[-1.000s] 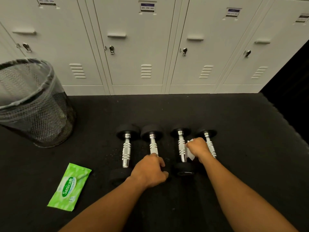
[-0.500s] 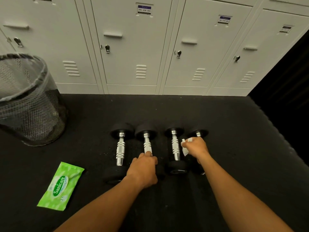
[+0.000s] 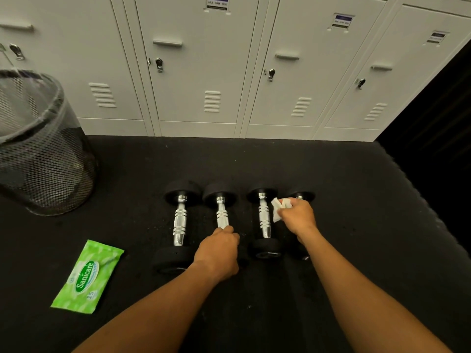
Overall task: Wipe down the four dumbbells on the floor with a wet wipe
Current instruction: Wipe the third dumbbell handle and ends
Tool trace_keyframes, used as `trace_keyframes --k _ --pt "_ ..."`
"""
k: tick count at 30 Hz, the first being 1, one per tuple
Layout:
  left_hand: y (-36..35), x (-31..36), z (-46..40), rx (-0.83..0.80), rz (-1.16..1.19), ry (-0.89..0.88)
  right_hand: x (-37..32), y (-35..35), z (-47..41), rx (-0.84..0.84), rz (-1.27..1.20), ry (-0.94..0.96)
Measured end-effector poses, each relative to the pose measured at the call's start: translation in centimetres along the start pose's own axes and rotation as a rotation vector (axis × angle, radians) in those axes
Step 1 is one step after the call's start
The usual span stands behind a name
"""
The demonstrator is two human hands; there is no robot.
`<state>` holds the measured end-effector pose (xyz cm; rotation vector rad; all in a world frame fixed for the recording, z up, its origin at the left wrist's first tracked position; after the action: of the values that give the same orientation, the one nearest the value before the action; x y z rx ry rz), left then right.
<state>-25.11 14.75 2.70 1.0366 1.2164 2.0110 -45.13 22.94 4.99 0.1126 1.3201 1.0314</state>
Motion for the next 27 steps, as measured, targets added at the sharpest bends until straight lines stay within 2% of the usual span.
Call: trace_keyframes --k 7,20,24,27 --pt "0.1 -0.6 0.2 -0.042 0.011 -0.057 -1.6 -1.5 0.8 -0.048 0.032 0.135" --pt "-0.7 -2.2 3.8 -0.08 0.082 -0.154 -3.3 -4.5 2.8 -0.182 0.089 0.257" --pt "-1.4 -2.4 5.9 -0.111 0.111 -0.167 -4.2 -5.9 4.2 -0.223 0.164 0.377" --pt "-1.8 -2.8 7.1 -0.117 0.128 -0.174 -5.2 -8.1 5.8 -0.316 0.248 0.592"
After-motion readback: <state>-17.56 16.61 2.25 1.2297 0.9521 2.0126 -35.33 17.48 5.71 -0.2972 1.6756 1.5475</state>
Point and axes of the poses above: each hand's wrist, its own z-axis away from the middle knuckle, its own y-axis out of the back of the hand, x = y × z, the point moved 7 cm from there along -z, towards the middle knuckle
